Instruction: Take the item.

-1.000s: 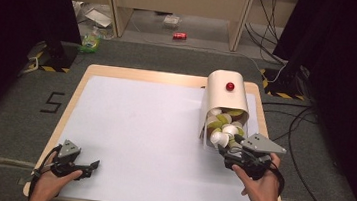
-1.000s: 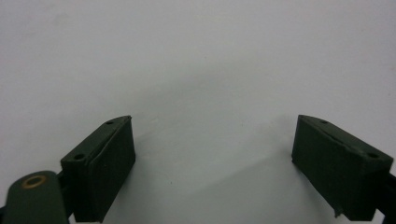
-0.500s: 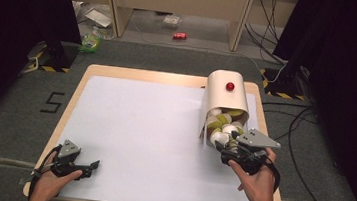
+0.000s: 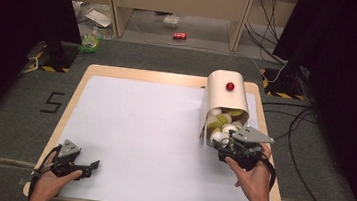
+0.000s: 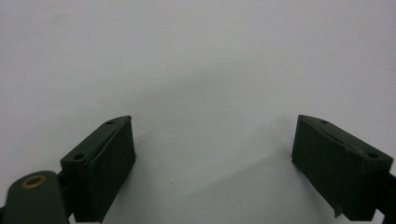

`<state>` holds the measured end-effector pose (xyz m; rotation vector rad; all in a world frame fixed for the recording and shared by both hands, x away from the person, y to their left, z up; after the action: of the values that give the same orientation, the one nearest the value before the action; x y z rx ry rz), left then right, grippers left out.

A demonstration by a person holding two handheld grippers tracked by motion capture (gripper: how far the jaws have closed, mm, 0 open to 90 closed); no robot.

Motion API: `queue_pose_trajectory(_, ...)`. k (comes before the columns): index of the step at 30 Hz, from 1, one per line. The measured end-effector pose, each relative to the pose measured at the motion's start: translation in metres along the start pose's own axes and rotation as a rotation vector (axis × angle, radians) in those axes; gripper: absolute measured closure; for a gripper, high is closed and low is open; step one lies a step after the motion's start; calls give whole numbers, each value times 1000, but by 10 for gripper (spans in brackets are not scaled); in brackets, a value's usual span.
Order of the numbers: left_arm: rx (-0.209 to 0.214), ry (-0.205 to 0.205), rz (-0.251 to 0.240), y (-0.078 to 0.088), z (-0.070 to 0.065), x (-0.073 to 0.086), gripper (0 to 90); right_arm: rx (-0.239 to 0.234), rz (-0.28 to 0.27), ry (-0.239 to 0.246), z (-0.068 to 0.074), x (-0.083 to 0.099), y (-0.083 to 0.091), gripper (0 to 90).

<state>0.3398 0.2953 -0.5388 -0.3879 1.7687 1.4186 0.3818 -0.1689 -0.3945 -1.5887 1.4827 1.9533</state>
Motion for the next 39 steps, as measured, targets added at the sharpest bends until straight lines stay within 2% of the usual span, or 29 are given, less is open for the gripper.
queue_pose_trajectory(6, 0, 0, -1, 0, 0, 0, 124, -6, 11, -8, 0, 1, -5, 368)
queue_pose_trajectory(11, 1, 0, -1, 0, 0, 0, 124, 18, 22, -3, -2, 2, -8, 374)
queue_pose_trajectory(25, 1, 0, -1, 0, 0, 0, 124, 25, 22, 1, -4, 2, -7, 388)
queue_pose_trajectory(30, 1, -1, -1, 0, 0, 0, 124, 27, 33, -14, -4, 3, -7, 385)
queue_pose_trajectory(39, 1, -1, -1, 0, 0, 0, 124, 41, 20, 10, -1, 2, -8, 389)
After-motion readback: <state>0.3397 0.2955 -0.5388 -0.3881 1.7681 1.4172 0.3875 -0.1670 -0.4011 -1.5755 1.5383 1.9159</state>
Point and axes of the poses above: each handheld gripper's, and its own axes: y roughly backward along the jaws, x roughly out of its underside, z roughly to its left, the point moved 5 cm from there along -y, roughly forward along the jaws, and after that the axes turned 1 degree about -x, right-handed, at the moved point
